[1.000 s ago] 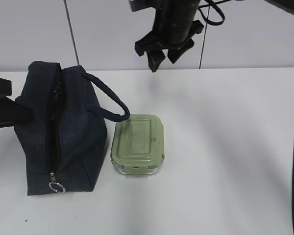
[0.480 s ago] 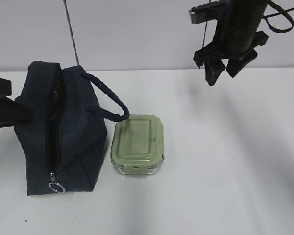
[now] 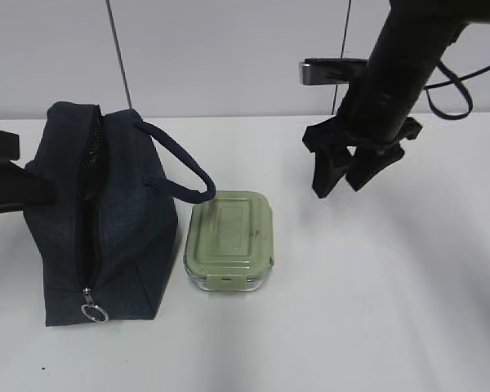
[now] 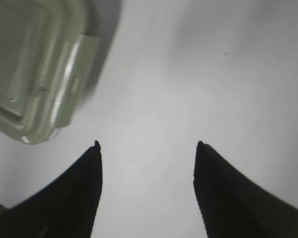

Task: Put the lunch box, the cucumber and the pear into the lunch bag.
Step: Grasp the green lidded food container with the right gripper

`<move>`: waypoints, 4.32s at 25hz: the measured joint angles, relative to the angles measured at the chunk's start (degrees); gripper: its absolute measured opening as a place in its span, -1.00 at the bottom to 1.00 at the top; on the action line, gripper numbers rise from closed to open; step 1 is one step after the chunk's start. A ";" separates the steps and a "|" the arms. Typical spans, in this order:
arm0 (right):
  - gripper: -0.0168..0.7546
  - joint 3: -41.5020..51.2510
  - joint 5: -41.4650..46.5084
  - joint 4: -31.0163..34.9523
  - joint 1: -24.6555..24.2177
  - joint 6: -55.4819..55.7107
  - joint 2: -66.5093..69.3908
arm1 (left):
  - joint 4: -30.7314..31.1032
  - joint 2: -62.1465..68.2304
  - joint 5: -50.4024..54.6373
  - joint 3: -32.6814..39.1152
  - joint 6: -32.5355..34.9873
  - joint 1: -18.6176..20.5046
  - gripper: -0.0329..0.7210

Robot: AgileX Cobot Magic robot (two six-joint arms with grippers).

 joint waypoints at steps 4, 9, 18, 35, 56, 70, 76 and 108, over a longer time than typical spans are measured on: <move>0.23 4.87 -2.07 14.37 -2.77 -8.95 -0.09 | 0.00 0.00 0.05 0.00 0.00 0.00 -0.95; 0.23 11.52 -2.31 29.46 -7.68 -21.83 -0.09 | 0.00 0.00 0.05 0.00 0.00 0.00 -0.95; 0.23 20.18 -1.84 49.48 -8.97 -39.21 -0.11 | 0.00 0.00 0.05 0.00 0.00 0.00 -0.95; 0.23 20.92 -2.53 57.74 -11.61 -45.94 9.52 | 0.00 0.00 0.05 0.00 0.00 0.00 -0.95; 0.73 21.01 -3.54 57.86 -8.44 -47.26 9.88 | -0.41 0.00 0.05 0.00 0.00 0.00 -0.95; 0.67 21.01 -8.12 62.75 -7.01 -47.26 12.60 | -0.48 0.00 0.05 0.00 0.00 0.00 -0.95; 0.58 21.01 -7.94 64.22 -6.96 -47.13 13.65 | -0.50 0.00 0.05 0.00 0.00 0.00 -0.95; 0.04 19.41 -10.92 63.54 -4.50 -46.24 13.95 | -0.54 0.00 0.16 0.00 0.00 0.00 -0.95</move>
